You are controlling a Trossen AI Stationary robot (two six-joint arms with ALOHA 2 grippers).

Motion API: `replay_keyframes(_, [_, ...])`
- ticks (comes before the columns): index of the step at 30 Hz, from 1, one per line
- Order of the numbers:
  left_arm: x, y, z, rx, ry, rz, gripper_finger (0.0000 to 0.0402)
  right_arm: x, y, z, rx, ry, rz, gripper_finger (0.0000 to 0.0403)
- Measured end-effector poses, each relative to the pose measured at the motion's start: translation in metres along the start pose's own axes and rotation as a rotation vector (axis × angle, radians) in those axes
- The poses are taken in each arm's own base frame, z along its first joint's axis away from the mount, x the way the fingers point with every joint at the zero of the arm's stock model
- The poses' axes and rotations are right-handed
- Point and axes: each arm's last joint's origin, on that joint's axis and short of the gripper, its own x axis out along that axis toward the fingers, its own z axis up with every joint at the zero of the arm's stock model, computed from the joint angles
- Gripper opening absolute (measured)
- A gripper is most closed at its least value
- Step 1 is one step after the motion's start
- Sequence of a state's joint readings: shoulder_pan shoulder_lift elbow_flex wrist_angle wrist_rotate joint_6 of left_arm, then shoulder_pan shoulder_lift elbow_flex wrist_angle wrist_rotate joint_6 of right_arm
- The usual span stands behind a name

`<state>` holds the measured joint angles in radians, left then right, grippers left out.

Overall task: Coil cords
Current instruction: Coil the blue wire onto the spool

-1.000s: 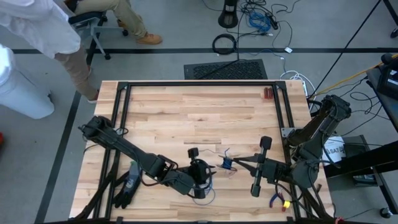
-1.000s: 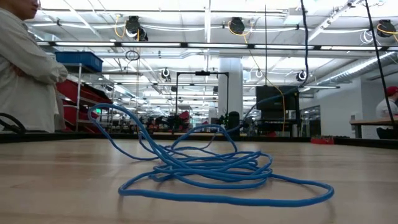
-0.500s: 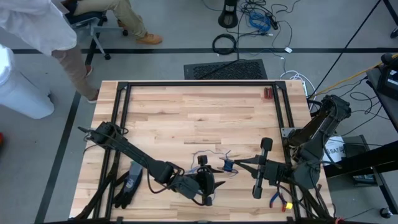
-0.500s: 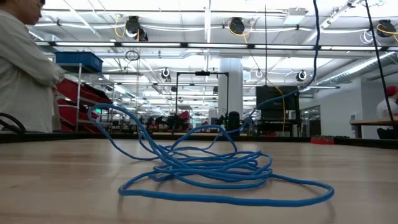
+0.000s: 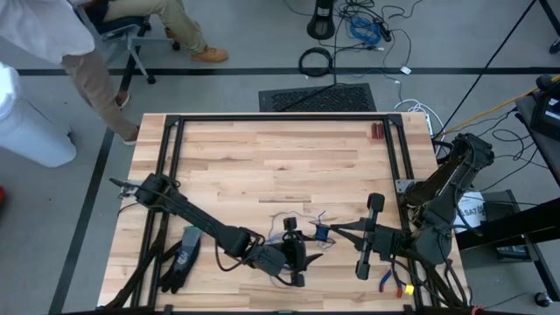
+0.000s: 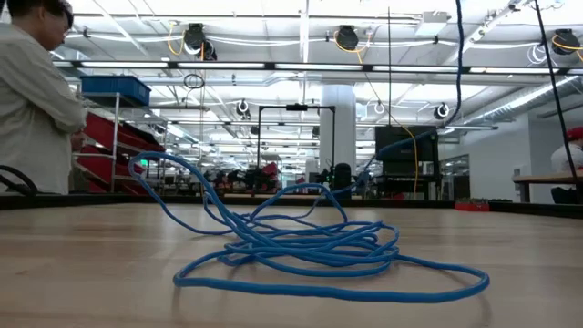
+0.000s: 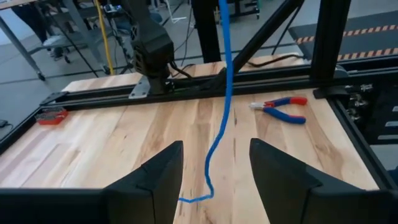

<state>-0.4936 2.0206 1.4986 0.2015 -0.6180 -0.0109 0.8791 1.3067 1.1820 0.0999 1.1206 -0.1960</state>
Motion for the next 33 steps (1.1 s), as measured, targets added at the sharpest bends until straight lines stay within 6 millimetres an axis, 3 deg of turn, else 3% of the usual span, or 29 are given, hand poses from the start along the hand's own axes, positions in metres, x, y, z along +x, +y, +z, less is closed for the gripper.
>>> replay_keyframes(5, [0.003,0.004,-0.001,0.0,0.008,0.006,0.0187,0.0,0.0,0.0,-0.003,0.0,0.0,0.0])
replay_keyframes(9, [0.003,0.004,-0.001,0.001,0.008,0.002,0.0161,0.0,0.0,0.0,-0.004,0.0,0.0,0.0])
replay_keyframes(20, [0.004,0.005,-0.002,0.001,0.012,0.002,0.0014,0.0,0.0,0.0,-0.004,0.0,0.0,0.0])
replay_keyframes(27, [0.003,0.008,-0.008,0.048,0.08,0.065,0.0006,-0.001,0.0,0.0,-0.006,-0.001,0.003,0.0])
replay_keyframes(33, [-0.016,0.019,0.0,0.081,0.164,0.157,0.0003,-0.002,0.001,0.0,-0.011,0.001,0.008,0.0])
